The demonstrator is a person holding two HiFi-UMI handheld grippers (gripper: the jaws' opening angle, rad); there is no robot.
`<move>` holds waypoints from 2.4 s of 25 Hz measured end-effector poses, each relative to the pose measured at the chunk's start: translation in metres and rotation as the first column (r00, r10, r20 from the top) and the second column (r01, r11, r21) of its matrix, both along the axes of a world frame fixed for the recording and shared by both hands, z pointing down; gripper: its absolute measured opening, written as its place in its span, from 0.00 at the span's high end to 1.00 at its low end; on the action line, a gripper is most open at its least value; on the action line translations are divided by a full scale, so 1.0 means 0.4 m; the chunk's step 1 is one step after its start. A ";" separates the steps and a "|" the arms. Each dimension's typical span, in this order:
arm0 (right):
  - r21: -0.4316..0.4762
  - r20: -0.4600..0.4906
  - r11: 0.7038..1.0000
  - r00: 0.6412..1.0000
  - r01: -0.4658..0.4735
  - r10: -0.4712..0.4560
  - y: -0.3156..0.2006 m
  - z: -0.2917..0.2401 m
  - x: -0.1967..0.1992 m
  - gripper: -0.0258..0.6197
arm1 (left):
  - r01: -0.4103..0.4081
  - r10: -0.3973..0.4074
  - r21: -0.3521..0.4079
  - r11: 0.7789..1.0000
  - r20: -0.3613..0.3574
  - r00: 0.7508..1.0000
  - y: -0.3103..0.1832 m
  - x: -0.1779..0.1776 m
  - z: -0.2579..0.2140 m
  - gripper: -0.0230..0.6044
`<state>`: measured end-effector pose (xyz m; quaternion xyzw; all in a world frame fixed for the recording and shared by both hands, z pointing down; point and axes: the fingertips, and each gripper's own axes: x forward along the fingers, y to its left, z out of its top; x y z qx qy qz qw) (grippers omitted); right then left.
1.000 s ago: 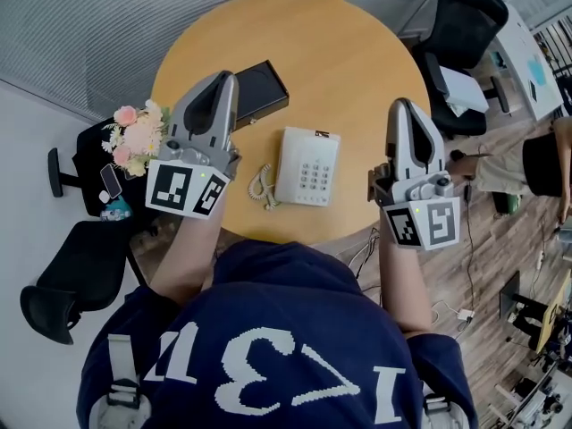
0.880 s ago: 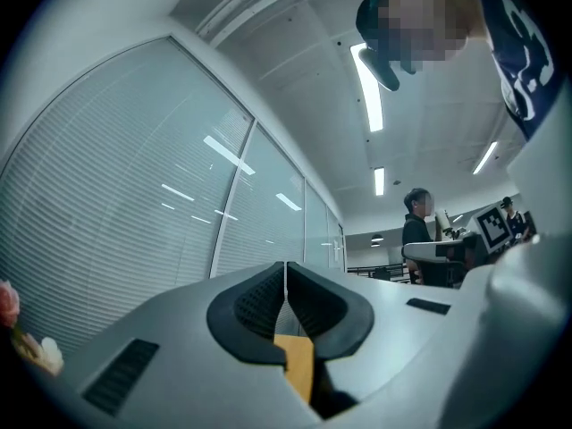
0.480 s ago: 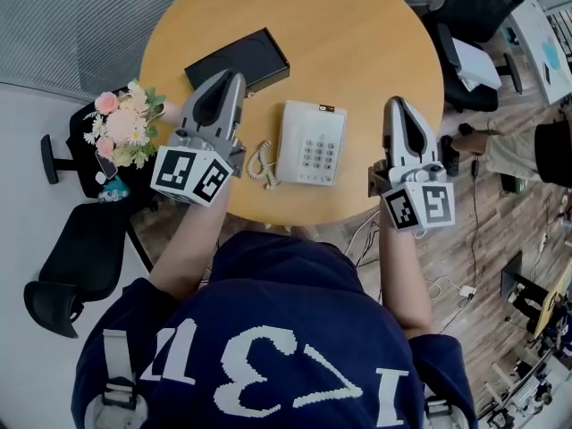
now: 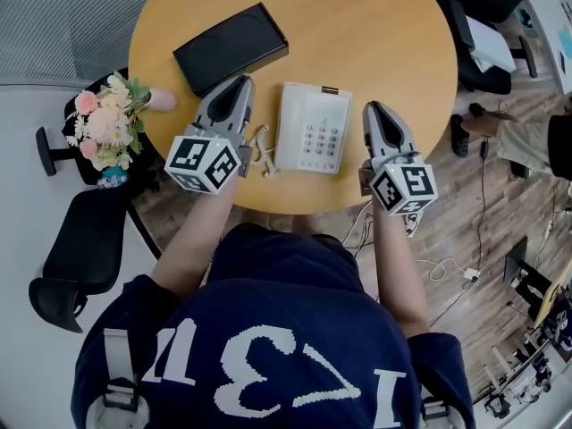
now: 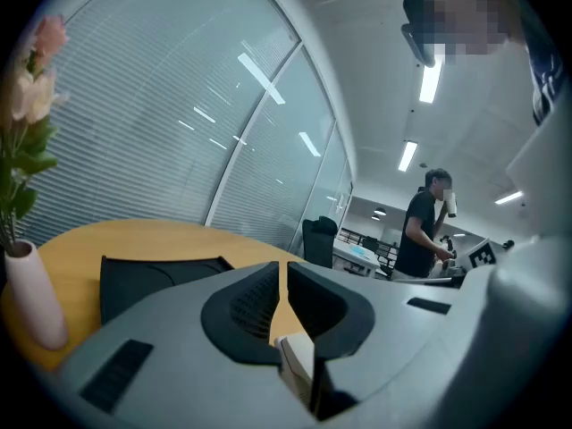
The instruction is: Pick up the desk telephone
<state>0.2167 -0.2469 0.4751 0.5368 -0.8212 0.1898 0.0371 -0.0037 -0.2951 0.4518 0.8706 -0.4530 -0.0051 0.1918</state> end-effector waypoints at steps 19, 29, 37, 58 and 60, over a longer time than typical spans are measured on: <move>-0.401 0.196 0.904 0.978 0.147 -0.072 0.091 0.363 -0.060 0.59 | -0.343 0.273 -0.532 0.774 -0.209 0.939 0.144 0.149 0.358 0.50; -0.435 0.291 0.870 0.950 0.233 -0.108 0.095 0.383 -0.085 0.58 | -0.440 0.330 -0.567 0.696 -0.291 0.898 0.168 0.185 0.385 0.48; -0.478 0.381 0.853 0.924 0.211 -0.015 0.070 0.386 -0.067 0.58 | -0.455 0.322 -0.557 0.694 -0.325 0.889 0.161 0.187 0.381 0.47; -0.216 0.355 0.961 0.931 0.171 -0.086 0.001 0.103 -0.057 0.66 | -0.414 0.391 -0.261 0.872 -0.137 0.910 0.106 0.181 0.096 0.50; -0.164 0.330 0.968 0.936 0.188 -0.125 -0.015 0.046 -0.060 0.66 | -0.416 0.403 -0.207 0.886 -0.103 0.909 0.096 0.178 0.039 0.50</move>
